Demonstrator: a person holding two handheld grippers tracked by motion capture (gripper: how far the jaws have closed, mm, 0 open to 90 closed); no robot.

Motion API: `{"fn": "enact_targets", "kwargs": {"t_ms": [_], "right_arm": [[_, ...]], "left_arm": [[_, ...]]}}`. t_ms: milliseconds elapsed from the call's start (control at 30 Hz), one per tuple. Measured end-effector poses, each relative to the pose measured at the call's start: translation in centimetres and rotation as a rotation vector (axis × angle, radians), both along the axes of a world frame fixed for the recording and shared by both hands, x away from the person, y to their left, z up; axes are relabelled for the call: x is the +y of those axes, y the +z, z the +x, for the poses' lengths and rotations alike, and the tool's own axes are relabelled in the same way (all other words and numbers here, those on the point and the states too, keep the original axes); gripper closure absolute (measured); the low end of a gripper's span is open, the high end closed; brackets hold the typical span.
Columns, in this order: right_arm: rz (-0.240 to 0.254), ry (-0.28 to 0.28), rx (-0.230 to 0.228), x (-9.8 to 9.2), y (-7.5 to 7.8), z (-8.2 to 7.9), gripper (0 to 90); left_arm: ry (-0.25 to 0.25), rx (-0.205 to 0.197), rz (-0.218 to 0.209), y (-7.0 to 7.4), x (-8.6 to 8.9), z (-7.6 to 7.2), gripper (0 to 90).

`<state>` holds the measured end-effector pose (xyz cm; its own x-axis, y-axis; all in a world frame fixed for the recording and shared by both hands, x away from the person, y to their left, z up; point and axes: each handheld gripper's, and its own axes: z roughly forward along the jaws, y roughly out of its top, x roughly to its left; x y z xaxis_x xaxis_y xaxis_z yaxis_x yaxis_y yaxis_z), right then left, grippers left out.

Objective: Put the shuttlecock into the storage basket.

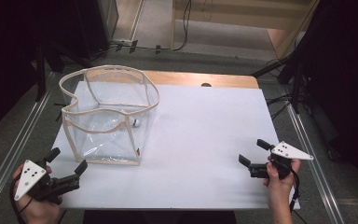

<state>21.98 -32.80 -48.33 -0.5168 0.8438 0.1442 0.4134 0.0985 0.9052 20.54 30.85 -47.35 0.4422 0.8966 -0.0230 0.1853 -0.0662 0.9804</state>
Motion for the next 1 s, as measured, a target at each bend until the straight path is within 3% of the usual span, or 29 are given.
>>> {"fn": "enact_targets", "kwargs": {"t_ms": [567, 800, 867, 1000], "right_arm": [[0.003, -0.059, 0.007, -2.7, -1.5, -2.2, 0.0], [0.016, -0.059, -0.009, -3.7, -1.8, -3.2, 0.0], [0.015, -0.057, -0.013, -3.8, -1.8, -3.3, 0.0], [0.033, -0.055, -0.026, -4.3, -1.8, -3.2, 0.0]], "left_arm": [[0.005, 0.0, 0.01, -0.1, 0.1, 0.0, 0.6], [0.011, 0.002, 0.018, -0.2, 0.2, 0.1, 0.6], [-0.005, 0.002, -0.004, -0.1, 0.3, 0.1, 0.6], [0.017, 0.007, 0.017, -0.3, 0.7, 0.3, 0.6]]}}
